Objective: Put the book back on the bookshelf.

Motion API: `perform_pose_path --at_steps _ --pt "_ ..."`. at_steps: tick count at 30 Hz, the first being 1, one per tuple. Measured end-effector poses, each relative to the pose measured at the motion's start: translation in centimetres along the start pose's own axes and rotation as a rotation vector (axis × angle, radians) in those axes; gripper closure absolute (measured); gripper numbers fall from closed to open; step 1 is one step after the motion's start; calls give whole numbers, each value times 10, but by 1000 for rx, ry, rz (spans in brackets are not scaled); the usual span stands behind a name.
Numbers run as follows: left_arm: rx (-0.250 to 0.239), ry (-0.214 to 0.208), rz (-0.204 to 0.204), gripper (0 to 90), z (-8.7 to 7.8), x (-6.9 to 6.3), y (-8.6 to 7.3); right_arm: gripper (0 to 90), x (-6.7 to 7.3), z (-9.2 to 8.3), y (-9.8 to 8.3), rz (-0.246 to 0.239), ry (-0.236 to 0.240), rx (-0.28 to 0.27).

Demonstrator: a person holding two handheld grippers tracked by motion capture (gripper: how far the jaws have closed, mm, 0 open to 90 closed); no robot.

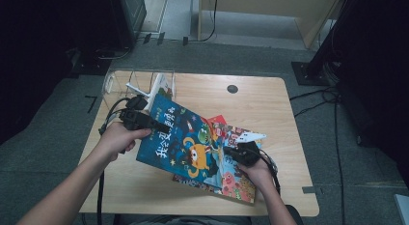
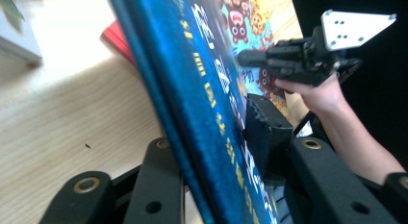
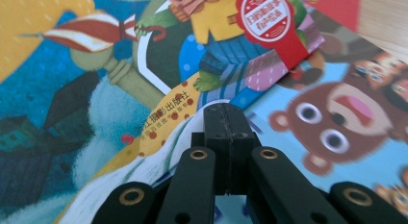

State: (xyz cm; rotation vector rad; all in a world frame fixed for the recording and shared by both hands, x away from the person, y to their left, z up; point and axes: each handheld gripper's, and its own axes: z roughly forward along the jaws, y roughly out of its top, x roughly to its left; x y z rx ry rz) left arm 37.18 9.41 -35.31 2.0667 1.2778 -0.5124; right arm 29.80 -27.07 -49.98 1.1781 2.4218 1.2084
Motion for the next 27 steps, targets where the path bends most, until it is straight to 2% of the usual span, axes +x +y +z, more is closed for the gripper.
perform_pose_path --at_steps 4,5,6,9,13,16,18,19,21,22,24,27 --pt "33 -28 -3 756 -9 -6 11 900 2 5 4 -22 22 2" --pt "48 -14 -4 765 -12 -9 15 899 3 7 5 -30 32 2" --pt "60 -11 -2 770 -13 -11 18 844 4 8 5 -47 39 0" --pt "103 18 -2 787 -19 -19 30 807 4 6 7 -67 -3 0" --pt "130 38 -17 811 -28 -23 38 772 -8 -3 6 1 -26 -32" --pt "129 65 -23 817 -35 -23 39 732 -13 -6 4 27 -32 -30" --pt "133 61 -31 824 -37 -22 39 714 -14 -6 4 27 -35 -25" --pt "130 62 -39 831 -44 -22 36 674 -13 -5 3 11 -42 -16" --pt "129 62 -37 838 -48 -23 34 658 -13 -4 3 1 -43 -16" --pt "120 75 -12 838 -58 -26 30 588 -11 -3 3 -21 -59 -16" --pt "107 102 -6 837 -68 -27 24 564 -10 -1 3 -37 -71 -14" --pt "88 108 3 838 -75 -25 17 554 -8 0 3 -51 -75 -15"
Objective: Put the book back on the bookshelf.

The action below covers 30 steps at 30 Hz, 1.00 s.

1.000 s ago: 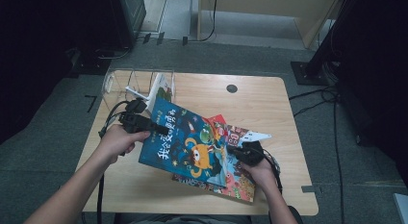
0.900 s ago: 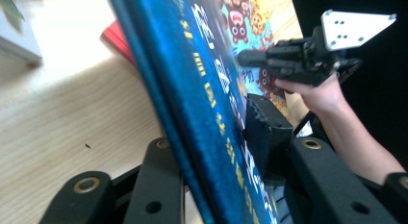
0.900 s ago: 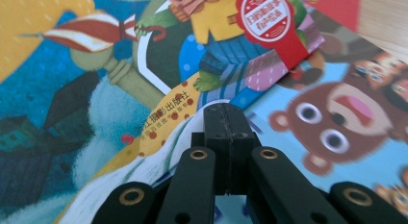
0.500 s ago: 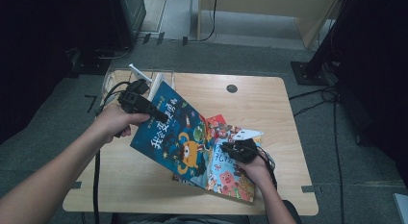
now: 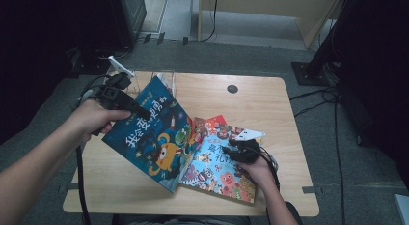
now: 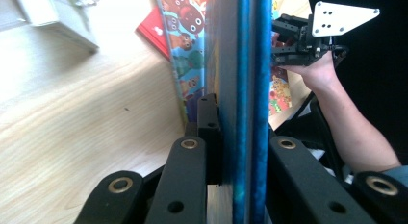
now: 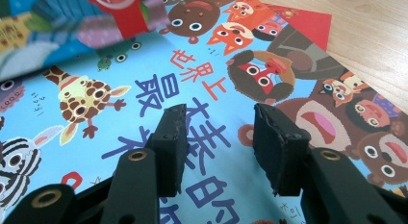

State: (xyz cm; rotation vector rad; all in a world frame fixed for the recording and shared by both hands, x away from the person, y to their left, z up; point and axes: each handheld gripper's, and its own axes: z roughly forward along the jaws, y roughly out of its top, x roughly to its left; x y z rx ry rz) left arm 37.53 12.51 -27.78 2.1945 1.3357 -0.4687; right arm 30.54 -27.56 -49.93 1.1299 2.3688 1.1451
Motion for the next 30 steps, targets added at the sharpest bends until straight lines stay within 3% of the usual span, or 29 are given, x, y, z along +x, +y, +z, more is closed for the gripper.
perform_pose_path --at_steps 6,13,30 --pt "-69 -26 -59 837 -31 25 -31 545 0 1 0 -2 3 -9" --pt "-102 -5 -98 829 -54 40 -56 545 1 2 0 -7 3 -11" --pt "-116 4 -208 819 -81 80 -88 552 1 2 -1 -14 1 -13"
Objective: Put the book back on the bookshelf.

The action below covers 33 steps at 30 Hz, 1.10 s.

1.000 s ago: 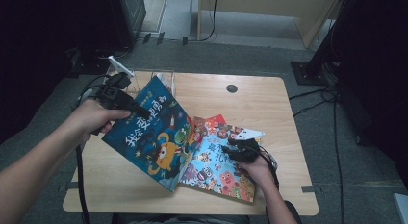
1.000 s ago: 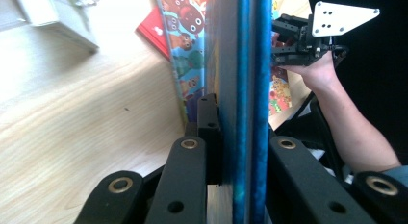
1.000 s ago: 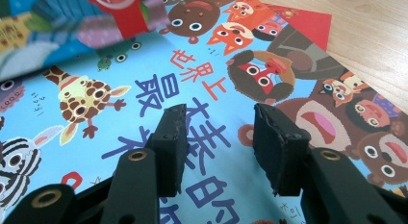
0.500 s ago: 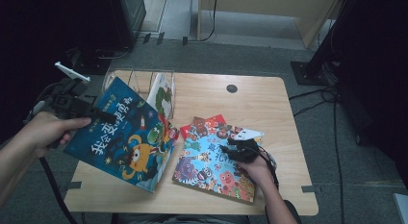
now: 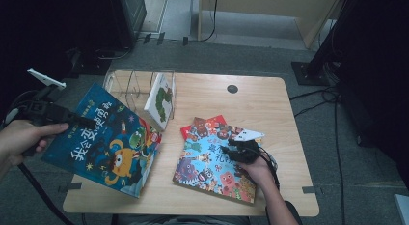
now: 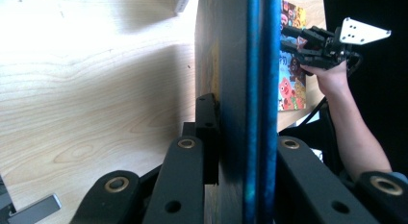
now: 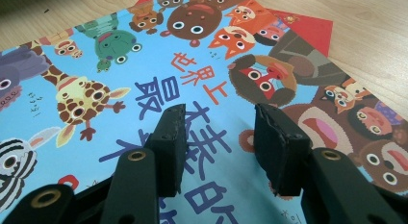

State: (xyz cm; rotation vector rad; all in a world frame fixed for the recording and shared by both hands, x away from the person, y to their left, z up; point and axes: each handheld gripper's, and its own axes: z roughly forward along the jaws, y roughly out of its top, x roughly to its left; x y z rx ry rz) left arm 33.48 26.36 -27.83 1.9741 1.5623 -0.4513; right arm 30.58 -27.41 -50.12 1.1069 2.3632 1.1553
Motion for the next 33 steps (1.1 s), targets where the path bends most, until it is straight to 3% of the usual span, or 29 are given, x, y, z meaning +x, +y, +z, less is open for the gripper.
perform_pose_path --at_steps 7,13,17,20,24,33 --pt "-16 28 -40 824 -12 14 7 552 0 0 0 3 1 0" --pt "-31 109 -78 821 -24 29 23 556 0 0 0 1 0 -1" --pt "-47 134 -101 821 -31 36 30 557 0 0 0 -1 -1 -1" --pt "-70 155 -90 819 -38 33 34 557 0 0 0 1 -2 0" --pt "-91 165 -119 828 -46 35 43 560 0 0 0 0 -4 0" --pt "-82 219 -154 826 -54 40 54 564 0 0 0 -3 -4 -3"
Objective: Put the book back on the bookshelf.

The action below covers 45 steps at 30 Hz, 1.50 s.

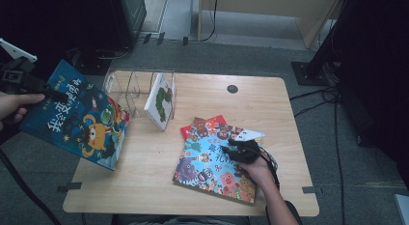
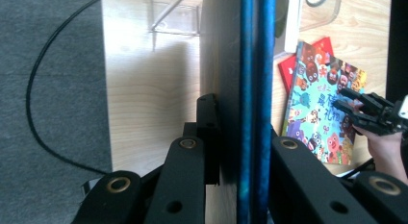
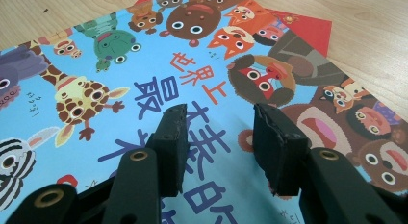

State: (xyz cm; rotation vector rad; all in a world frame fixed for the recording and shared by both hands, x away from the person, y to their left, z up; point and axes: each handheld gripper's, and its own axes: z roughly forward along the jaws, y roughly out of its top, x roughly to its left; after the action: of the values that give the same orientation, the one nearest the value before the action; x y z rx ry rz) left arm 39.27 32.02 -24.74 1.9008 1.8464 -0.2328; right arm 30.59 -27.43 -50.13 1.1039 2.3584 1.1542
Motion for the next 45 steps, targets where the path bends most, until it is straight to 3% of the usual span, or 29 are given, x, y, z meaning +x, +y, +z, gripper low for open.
perform_pose_path --at_steps 8,16,23,33,42,45 --pt "-40 -10 -26 827 -2 9 16 579 1 1 0 -4 -2 -1" --pt "-52 3 -34 827 10 5 43 579 2 1 0 -11 -5 1" --pt "-71 -8 -41 830 20 9 62 564 3 2 1 -28 -7 3" --pt "-72 4 6 828 37 6 85 575 5 3 1 -29 -21 1" --pt "-76 -11 16 825 47 11 100 575 8 3 1 -25 -39 2" --pt "-83 -34 27 810 46 15 101 576 9 2 0 -26 -43 2"
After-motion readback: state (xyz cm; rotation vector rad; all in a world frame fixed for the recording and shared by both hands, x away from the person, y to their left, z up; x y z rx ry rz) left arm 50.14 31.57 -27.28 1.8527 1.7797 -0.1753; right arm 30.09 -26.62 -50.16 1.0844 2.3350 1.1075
